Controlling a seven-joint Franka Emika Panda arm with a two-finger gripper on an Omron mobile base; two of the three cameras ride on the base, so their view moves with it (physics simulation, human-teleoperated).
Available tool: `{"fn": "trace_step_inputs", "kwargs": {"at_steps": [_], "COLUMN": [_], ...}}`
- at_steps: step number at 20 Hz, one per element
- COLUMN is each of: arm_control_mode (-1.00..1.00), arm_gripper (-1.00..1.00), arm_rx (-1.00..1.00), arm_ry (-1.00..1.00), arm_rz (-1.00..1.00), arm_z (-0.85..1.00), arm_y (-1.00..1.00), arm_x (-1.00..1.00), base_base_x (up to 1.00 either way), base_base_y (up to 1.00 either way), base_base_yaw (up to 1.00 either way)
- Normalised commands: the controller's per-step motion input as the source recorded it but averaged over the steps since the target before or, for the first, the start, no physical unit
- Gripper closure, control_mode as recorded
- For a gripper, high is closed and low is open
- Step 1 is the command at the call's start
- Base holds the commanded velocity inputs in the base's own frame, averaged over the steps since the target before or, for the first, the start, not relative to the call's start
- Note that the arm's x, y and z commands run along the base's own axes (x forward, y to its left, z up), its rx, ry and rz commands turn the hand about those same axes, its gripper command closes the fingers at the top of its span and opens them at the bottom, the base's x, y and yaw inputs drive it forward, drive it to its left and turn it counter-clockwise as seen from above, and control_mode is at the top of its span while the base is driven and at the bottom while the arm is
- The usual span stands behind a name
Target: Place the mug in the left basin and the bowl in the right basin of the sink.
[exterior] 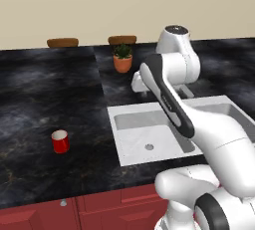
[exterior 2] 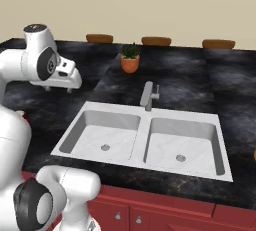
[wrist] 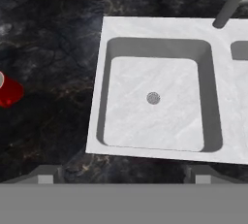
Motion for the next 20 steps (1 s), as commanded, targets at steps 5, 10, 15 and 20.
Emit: {"fn": "trace_step_inputs", "kwargs": {"at_steps": [5,10,15,20], "arm_control_mode": [-1.00,-1.00,-1.00,-1.00], "arm_gripper": [-1.00,-1.00,-1.00,-1.00], "arm_rx": [0.00,-0.01,-0.02,0.00], "arm_ry": [0.00,0.00,0.02,0.05], "arm_rz": [0.00,0.00,0.01,0.04], "arm_z": [0.00,0.00,0.00,-0.13], "arm_y": [0.81,0.72,0.70,0.59], "arm_x": [-0.18,0.00,0.03,0.25], "base_base_x": [0.00,0.00,0.00,0.00], "base_base_y": [0.00,0.00,0.00,0.00], "base_base_yaw": [0.00,0.00,0.00,0.00]}}
